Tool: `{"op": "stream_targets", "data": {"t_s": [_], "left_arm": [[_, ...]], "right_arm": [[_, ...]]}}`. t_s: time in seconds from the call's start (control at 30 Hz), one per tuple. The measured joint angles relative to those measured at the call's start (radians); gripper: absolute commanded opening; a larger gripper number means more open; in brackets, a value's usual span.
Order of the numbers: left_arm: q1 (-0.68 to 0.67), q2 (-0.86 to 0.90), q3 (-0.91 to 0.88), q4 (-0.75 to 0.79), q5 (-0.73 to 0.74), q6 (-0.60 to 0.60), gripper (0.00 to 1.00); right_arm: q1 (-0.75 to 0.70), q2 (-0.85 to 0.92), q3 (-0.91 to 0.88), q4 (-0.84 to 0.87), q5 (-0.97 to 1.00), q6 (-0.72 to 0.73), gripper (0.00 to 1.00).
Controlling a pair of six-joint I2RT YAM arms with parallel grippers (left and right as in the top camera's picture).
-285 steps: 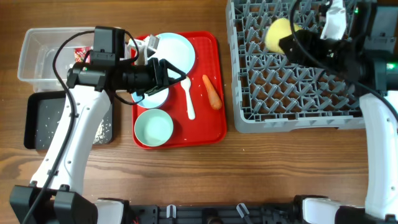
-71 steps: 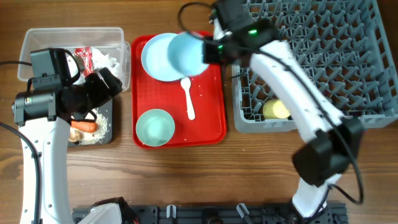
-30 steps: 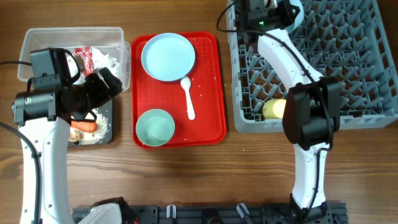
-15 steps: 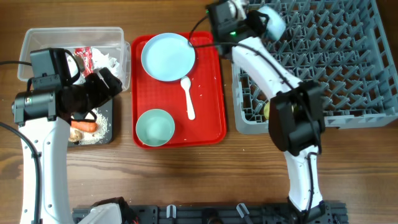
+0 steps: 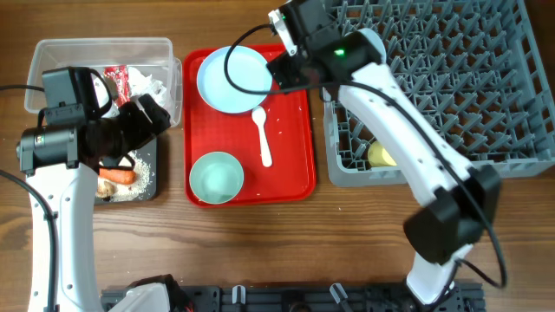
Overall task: Sort waste into correct bins and load items into the dishwasher rack
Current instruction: 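Move the right gripper back to the red tray and grasp the green bowl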
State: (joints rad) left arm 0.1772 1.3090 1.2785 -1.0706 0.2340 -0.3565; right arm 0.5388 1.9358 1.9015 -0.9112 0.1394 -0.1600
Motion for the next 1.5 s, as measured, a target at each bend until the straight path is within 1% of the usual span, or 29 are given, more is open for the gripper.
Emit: {"op": "stream_targets", "data": {"t_s": [0.1,0.2,0.3,0.8,1.0,1.13,1.33,1.37,1.4,1.43,1.47,1.5], "left_arm": [[0.000,0.000,0.000,0.000,0.000,0.000,1.00],[0.000,0.000,0.000,0.000,0.000,0.000,1.00],[0.000,0.000,0.000,0.000,0.000,0.000,1.00],[0.000,0.000,0.000,0.000,0.000,0.000,1.00],[0.000,0.000,0.000,0.001,0.000,0.000,1.00],[0.000,0.000,0.000,0.001,0.000,0.000,1.00],[0.000,0.000,0.000,0.000,0.000,0.000,1.00],[0.000,0.000,0.000,0.000,0.000,0.000,1.00],[0.000,0.000,0.000,0.001,0.000,0.000,1.00],[0.000,0.000,0.000,0.001,0.000,0.000,1.00],[0.000,0.000,0.000,0.000,0.000,0.000,1.00],[0.000,0.000,0.000,0.000,0.000,0.000,1.00]], "right_arm": [[0.000,-0.024,0.000,-0.065,-0.218,0.011,1.00],[0.000,-0.024,0.000,-0.082,-0.329,0.015,1.00],[0.000,-0.024,0.000,-0.110,-0.391,0.019,1.00],[0.000,-0.024,0.000,-0.142,-0.408,0.022,1.00],[0.000,-0.024,0.000,-0.170,-0.363,0.023,1.00],[0.000,-0.024,0.000,-0.150,-0.356,0.026,1.00],[0.000,-0.024,0.000,-0.097,-0.348,0.142,0.99],[0.000,-0.024,0.000,-0.098,-0.348,0.199,0.96],[0.000,-0.024,0.000,-0.102,-0.348,0.241,0.89],[0.000,-0.024,0.000,-0.119,-0.347,0.310,0.69],[0.004,-0.024,-0.008,-0.121,-0.347,0.358,0.65],[0.014,-0.024,-0.032,-0.117,-0.345,0.422,0.65]]}}
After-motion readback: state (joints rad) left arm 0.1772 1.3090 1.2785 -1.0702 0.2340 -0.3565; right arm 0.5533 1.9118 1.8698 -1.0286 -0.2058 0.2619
